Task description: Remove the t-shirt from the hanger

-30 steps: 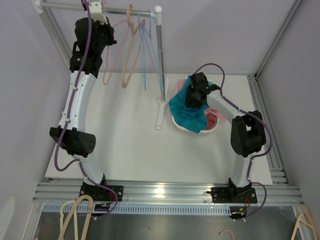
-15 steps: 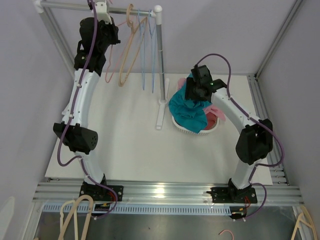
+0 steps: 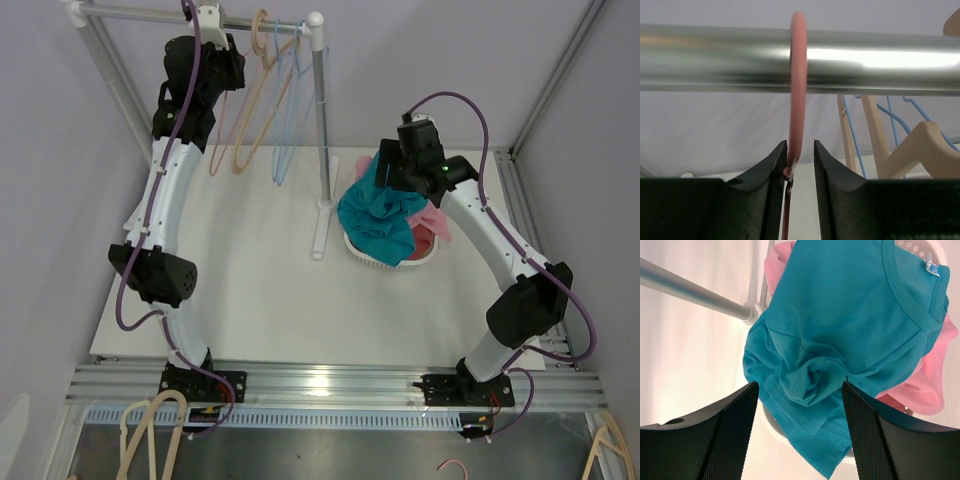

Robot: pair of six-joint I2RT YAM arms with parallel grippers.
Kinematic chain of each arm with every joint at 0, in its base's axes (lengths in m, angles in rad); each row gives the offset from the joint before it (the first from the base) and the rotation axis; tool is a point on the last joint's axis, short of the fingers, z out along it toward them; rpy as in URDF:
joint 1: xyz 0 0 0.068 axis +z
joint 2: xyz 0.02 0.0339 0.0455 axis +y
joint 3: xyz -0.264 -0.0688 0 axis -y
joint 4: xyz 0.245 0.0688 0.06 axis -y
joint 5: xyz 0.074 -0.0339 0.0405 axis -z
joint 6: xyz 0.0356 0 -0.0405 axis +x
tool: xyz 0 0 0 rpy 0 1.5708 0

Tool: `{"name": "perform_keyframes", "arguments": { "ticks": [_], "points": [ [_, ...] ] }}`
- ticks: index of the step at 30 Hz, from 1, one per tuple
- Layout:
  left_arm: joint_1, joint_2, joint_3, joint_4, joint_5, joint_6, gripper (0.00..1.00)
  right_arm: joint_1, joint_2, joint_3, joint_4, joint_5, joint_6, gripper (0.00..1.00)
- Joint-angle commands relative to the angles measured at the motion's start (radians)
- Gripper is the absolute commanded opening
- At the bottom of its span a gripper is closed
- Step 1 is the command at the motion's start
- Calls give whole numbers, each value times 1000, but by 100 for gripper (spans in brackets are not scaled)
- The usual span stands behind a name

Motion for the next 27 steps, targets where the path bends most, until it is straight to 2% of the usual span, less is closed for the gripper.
{"name": "perform_keyframes", "arguments": {
  "ticks": [1,6,8,9,10,13,14,20,22,23,26,27],
  "points": [
    [-7,-26,36,27,10,17,32,5,-27,21,-10,10,-18,72],
    [-7,-105,33,8,-39,28,40,6,-53,9,-2,-14,-21,72],
    [-7,-144,19,-11,-56,28,51,8,-73,4,15,-25,-29,72],
    [-10,-194,-28,-25,-68,26,57,9,-92,1,22,-31,-32,73],
    [-15,-223,-54,-28,-85,28,68,9,-102,3,27,-37,-35,73],
    [-56,-371,-213,10,-180,28,99,13,-128,18,41,-52,-53,94],
    [-64,-406,-240,15,-215,28,99,14,-134,22,36,-57,-57,99],
    [-139,-641,-465,-91,-312,-47,99,22,-221,-10,13,-108,-69,100],
    [-197,-740,-522,-91,-393,-44,99,34,-258,-39,7,-100,-67,99],
    [-211,-773,-618,-89,-406,-46,99,39,-301,-59,9,-105,-67,99],
    [-237,-909,-735,-123,-406,-95,99,65,-396,-149,7,-106,-58,100],
    [-239,-941,-824,-137,-394,-108,99,71,-421,-196,7,-105,-57,100]
  ]
}}
